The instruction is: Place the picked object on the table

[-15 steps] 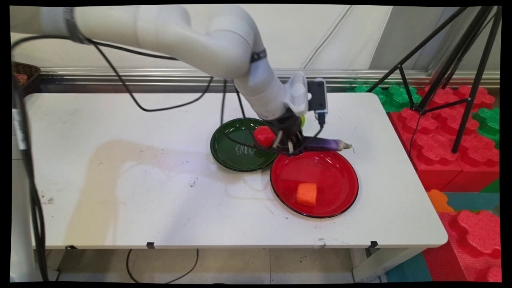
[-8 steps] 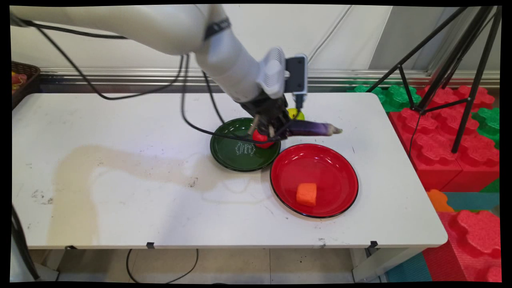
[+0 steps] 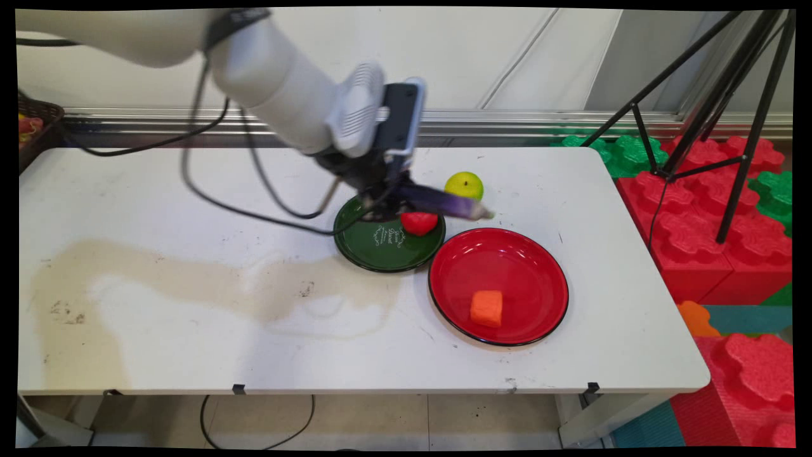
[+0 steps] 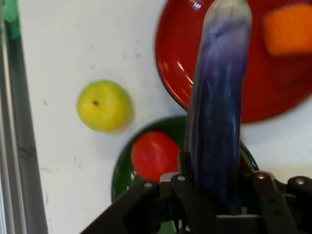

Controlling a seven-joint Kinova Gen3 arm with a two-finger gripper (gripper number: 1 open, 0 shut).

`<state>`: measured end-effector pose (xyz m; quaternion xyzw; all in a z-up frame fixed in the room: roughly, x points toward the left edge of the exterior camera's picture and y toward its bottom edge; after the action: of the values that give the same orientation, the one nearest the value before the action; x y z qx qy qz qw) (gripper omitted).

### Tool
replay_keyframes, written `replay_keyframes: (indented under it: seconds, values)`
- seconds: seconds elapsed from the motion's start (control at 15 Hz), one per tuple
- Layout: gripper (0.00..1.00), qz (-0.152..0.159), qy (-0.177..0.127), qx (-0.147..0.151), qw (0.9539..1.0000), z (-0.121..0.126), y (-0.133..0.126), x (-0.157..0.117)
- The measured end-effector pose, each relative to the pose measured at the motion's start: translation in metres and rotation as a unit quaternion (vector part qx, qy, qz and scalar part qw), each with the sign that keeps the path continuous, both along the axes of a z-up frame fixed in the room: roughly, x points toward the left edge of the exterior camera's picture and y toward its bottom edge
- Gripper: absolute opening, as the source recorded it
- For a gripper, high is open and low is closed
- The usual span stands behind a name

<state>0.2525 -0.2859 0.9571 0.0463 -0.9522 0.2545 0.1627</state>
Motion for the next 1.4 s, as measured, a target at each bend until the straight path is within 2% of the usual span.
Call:
replay_keyframes:
  seconds: [0.2, 0.4, 0.6, 1.0, 1.4]
  values:
    - [0.0, -0.031, -0.028, 0.006, 0.9991, 0.0, 0.028, 0.022]
    - [0.0, -0.064, -0.065, 0.023, 0.9955, -0.01, 0.058, 0.046]
    - [0.0, -0.078, -0.089, 0.034, 0.9924, -0.018, 0.071, 0.058]
    - [0.0, -0.096, -0.121, 0.053, 0.9866, -0.041, 0.078, 0.066]
    - [0.0, -0.106, -0.14, 0.087, 0.9807, -0.081, 0.064, 0.054]
